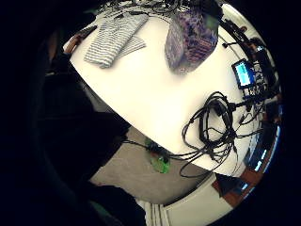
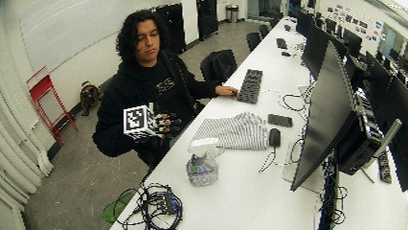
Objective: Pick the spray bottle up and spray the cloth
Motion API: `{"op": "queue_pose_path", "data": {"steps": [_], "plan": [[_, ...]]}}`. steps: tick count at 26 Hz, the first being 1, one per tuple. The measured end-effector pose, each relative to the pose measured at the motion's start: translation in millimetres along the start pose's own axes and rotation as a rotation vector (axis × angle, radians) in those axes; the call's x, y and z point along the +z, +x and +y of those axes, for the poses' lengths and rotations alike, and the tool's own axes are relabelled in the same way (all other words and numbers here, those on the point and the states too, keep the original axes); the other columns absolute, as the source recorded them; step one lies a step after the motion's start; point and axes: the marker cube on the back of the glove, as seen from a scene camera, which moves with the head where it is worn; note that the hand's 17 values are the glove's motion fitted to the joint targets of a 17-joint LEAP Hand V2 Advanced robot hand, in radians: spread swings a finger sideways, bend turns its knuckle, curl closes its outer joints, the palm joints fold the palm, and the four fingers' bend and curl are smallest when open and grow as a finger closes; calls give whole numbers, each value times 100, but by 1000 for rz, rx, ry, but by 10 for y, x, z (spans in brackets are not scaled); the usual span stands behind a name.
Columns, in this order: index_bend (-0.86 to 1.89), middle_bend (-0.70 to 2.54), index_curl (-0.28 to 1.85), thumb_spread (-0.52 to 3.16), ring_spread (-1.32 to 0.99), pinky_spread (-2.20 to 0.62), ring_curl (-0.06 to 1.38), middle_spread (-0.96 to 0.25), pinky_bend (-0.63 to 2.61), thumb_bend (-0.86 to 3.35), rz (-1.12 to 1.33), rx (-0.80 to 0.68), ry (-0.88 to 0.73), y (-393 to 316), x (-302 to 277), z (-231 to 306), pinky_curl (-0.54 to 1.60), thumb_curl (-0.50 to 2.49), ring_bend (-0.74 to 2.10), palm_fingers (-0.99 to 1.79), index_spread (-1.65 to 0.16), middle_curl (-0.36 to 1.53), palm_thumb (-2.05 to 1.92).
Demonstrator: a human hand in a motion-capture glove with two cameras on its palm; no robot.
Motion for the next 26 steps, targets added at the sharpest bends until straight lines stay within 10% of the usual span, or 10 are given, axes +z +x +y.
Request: {"op": "queue_pose_path", "data": {"steps": [26], "plan": [[6,35,22,107,-18,8,32,-15,21,7,-139,319,468,1375,-734,-791,29,30,52,74,-36,35,62]]}}
